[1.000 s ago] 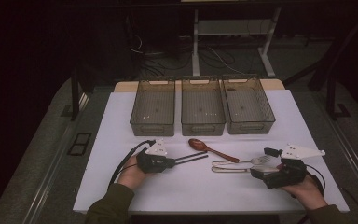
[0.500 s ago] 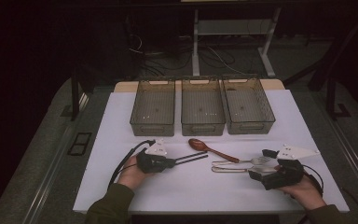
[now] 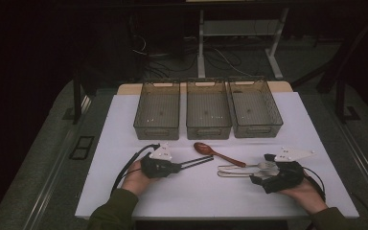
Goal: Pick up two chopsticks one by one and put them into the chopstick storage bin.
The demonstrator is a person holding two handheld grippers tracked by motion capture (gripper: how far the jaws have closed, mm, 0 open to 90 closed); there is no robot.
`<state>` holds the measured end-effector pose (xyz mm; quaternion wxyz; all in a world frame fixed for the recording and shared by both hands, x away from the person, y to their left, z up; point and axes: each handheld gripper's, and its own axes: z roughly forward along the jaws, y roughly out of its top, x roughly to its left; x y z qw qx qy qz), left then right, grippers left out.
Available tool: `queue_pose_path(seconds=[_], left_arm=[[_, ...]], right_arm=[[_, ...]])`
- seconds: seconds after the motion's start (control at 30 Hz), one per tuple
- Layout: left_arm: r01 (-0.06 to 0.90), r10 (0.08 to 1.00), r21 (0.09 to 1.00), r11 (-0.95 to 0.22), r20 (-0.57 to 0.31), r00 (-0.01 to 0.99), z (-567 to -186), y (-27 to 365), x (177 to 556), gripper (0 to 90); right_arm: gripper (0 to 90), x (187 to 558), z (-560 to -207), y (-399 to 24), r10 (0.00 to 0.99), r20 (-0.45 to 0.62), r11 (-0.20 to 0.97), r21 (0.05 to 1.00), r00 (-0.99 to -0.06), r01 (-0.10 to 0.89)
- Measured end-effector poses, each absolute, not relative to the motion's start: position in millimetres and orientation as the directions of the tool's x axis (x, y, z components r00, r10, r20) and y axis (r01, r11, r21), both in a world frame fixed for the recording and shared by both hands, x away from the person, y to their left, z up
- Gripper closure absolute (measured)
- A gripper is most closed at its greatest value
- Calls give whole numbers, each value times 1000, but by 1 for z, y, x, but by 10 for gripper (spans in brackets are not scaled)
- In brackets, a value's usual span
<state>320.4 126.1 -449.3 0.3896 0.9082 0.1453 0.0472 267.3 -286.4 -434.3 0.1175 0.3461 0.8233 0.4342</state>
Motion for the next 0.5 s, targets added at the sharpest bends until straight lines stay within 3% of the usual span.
queue_pose_path(seconds=[0.5], left_arm=[[237,316,750,-618,-40,948,-440,130,317,851]], right_arm=[[4,266,-435,-288,672,115,376,798,-731,471]])
